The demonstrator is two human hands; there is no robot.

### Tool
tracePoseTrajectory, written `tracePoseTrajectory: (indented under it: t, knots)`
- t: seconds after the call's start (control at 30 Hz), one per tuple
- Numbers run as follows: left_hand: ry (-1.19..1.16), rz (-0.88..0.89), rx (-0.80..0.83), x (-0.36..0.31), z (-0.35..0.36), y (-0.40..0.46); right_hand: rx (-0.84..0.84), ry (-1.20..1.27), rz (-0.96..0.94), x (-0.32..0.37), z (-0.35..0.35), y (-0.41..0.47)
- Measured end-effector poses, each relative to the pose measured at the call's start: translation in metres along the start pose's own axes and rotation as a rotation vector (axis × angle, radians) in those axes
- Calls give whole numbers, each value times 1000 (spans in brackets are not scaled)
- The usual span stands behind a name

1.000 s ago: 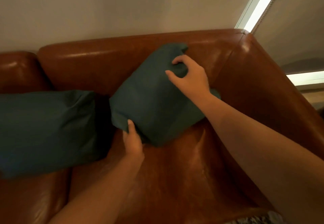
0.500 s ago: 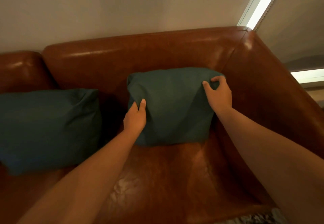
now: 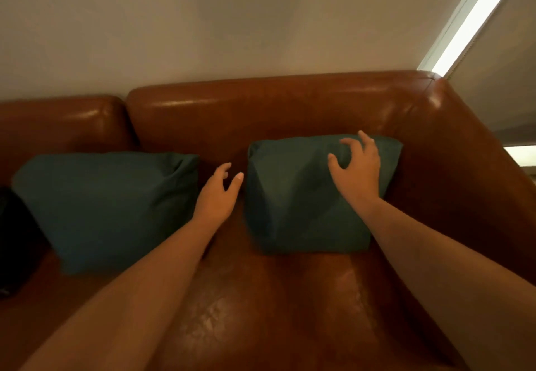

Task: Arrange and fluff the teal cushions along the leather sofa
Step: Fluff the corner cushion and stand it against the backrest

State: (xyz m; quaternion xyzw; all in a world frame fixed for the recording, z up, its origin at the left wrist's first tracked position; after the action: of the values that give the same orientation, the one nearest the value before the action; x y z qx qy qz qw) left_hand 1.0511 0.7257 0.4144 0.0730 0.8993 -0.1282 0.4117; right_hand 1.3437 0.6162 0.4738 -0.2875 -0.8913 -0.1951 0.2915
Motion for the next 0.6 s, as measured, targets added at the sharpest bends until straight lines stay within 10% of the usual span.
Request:
tracePoseTrajectory:
  t: [0.23, 0.6]
  knots:
    - [248, 273, -197, 5, -125, -13, 224, 235, -177, 113, 61, -26]
    - [463, 20, -403, 193, -365, -49, 623, 328, -304, 350, 215, -145]
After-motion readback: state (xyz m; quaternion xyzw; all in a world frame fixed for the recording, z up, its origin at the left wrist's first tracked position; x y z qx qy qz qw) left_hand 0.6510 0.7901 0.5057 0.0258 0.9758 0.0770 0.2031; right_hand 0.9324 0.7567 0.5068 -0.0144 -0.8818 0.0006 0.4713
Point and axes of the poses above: each hand's wrist, its own y-axis towards the middle knuckle, its own z-axis out of the palm, x = y × z, the point moved 9 cm from there along y, towards the middle knuckle
